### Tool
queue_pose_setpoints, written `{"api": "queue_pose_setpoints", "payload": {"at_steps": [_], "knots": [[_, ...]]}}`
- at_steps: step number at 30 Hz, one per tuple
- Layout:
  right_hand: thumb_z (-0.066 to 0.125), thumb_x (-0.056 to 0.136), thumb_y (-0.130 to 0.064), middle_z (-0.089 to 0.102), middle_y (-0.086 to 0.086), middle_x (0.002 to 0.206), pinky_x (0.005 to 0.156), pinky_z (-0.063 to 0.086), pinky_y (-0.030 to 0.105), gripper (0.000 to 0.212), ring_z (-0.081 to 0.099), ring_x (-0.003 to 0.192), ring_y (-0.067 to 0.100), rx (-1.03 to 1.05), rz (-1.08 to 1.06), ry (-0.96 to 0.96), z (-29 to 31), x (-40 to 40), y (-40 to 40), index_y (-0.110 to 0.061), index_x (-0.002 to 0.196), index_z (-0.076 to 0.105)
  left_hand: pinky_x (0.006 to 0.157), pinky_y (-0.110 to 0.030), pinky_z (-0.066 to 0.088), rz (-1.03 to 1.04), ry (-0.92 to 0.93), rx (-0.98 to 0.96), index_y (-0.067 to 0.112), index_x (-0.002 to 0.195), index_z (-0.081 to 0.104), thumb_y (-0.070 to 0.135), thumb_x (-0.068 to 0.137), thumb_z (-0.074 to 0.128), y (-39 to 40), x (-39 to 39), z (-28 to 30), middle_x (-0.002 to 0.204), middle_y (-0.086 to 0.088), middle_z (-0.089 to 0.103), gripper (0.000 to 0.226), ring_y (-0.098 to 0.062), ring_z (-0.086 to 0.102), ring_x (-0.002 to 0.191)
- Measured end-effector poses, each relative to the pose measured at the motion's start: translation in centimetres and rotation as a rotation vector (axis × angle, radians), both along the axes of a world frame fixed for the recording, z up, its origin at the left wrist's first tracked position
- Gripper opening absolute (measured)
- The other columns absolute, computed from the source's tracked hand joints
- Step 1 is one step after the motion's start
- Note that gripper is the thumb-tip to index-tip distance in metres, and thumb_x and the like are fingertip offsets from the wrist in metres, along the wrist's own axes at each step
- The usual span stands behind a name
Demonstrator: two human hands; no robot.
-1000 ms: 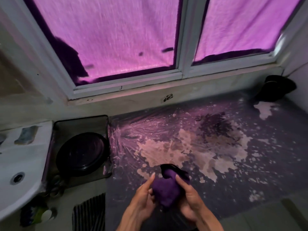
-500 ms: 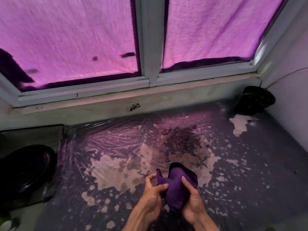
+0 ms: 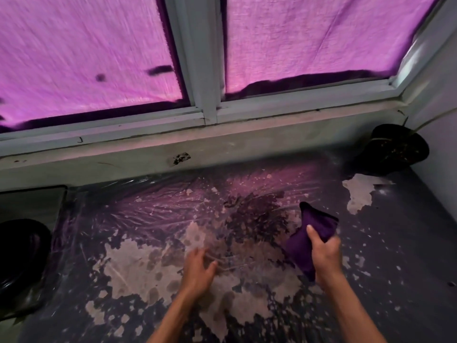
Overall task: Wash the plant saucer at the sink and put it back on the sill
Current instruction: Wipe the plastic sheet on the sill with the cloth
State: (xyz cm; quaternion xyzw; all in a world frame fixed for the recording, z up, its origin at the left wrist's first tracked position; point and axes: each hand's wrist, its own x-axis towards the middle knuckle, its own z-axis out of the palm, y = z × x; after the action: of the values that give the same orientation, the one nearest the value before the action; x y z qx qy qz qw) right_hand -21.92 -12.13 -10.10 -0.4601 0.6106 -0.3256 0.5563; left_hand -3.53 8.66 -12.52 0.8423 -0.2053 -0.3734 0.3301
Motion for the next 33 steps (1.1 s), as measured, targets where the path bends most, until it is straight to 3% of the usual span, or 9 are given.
{"api": "queue_pose_setpoints", "payload": {"at_steps": [3,6,11,14,18,22,27,30,33], "knots": [[0.063,0.091,-0.021,0.061,0.005,0.082,0.069,0.043,0.032,0.018,0.064,0.082,0.031,-0.182,0.124,0.310,-1.3,0.6,-2.0,-0.008,0.102,0.062,0.122,-0.046,0.018,-0.126,-0.116,0.175,0.022,0.152,0.030,0.026,0.098,0.053,0.1,1.6,-1.6,0.164,-0.009,0.009,0.058,-0.032,0.014,0.150],[0.059,0.094,-0.026,0.060,0.004,0.085,0.070,0.040,0.031,0.022,0.063,0.086,0.032,-0.195,0.177,0.454,-3.1,2.0,-2.5,-0.008,0.106,0.061,0.123,-0.044,0.001,-0.249,-0.172,0.262,0.024,0.156,0.012,0.034,0.101,0.046,0.0,1.9,-2.7,0.164,-0.009,-0.012,0.065,-0.028,-0.015,0.150],[0.053,0.096,-0.032,0.066,0.018,0.114,0.082,0.045,0.037,0.033,0.060,0.103,0.035,-0.154,0.274,0.533,-5.6,6.8,-1.5,-0.008,0.117,0.061,0.124,-0.042,0.008,-0.278,-0.305,0.291,0.026,0.156,0.014,0.036,0.101,0.042,0.6,2.4,-3.0,0.165,-0.004,0.001,0.062,-0.024,-0.003,0.152],[0.053,0.096,-0.025,0.060,0.021,0.117,0.090,0.043,0.040,0.032,0.056,0.107,0.038,-0.232,0.250,0.548,-6.0,10.2,-0.3,-0.002,0.117,0.062,0.123,-0.044,0.012,-0.287,-0.360,0.300,0.034,0.155,0.012,0.039,0.100,0.043,0.3,3.0,-2.9,0.165,-0.005,0.007,0.063,-0.027,0.004,0.151],[0.053,0.096,-0.020,0.059,0.025,0.115,0.092,0.041,0.040,0.032,0.055,0.105,0.040,-0.269,0.264,0.511,-5.7,14.4,0.1,0.003,0.116,0.063,0.119,-0.058,-0.004,-0.334,-0.367,0.399,0.041,0.153,0.002,0.047,0.099,0.040,0.0,4.2,-3.4,0.161,-0.001,-0.023,0.067,-0.030,-0.024,0.147],[0.052,0.095,-0.014,0.062,0.020,0.116,0.090,0.044,0.041,0.026,0.057,0.103,0.038,-0.337,0.486,0.478,-5.8,17.6,0.5,-0.001,0.115,0.064,0.117,-0.064,-0.005,-0.357,-0.276,0.415,0.040,0.154,0.002,0.048,0.099,0.039,-0.1,5.0,-4.3,0.159,0.001,-0.028,0.066,-0.028,-0.033,0.142],[0.050,0.094,-0.010,0.069,0.009,0.105,0.077,0.043,0.030,0.022,0.062,0.096,0.026,-0.241,0.738,0.279,-5.8,19.7,1.7,-0.015,0.107,0.067,0.117,-0.065,0.003,-0.404,-0.245,0.414,0.038,0.154,0.006,0.043,0.100,0.040,0.0,5.9,-4.2,0.161,0.001,-0.022,0.064,-0.032,-0.027,0.146],[0.050,0.096,-0.006,0.068,0.011,0.099,0.076,0.048,0.031,0.019,0.061,0.090,0.023,0.160,0.478,-0.106,-4.3,19.2,1.3,-0.018,0.095,0.066,0.117,-0.065,0.007,-0.425,-0.231,0.410,0.036,0.155,0.010,0.040,0.100,0.041,-0.1,6.2,-3.8,0.162,-0.002,-0.019,0.063,-0.033,-0.024,0.147],[0.053,0.097,-0.020,0.071,0.016,0.103,0.082,0.056,0.044,0.017,0.068,0.087,0.030,0.489,0.217,-0.473,-3.0,16.1,-0.6,-0.012,0.108,0.063,0.117,-0.064,0.006,-0.430,-0.212,0.421,0.035,0.155,0.011,0.038,0.100,0.042,-0.2,6.4,-3.6,0.162,-0.003,-0.020,0.063,-0.034,-0.024,0.147]]}}
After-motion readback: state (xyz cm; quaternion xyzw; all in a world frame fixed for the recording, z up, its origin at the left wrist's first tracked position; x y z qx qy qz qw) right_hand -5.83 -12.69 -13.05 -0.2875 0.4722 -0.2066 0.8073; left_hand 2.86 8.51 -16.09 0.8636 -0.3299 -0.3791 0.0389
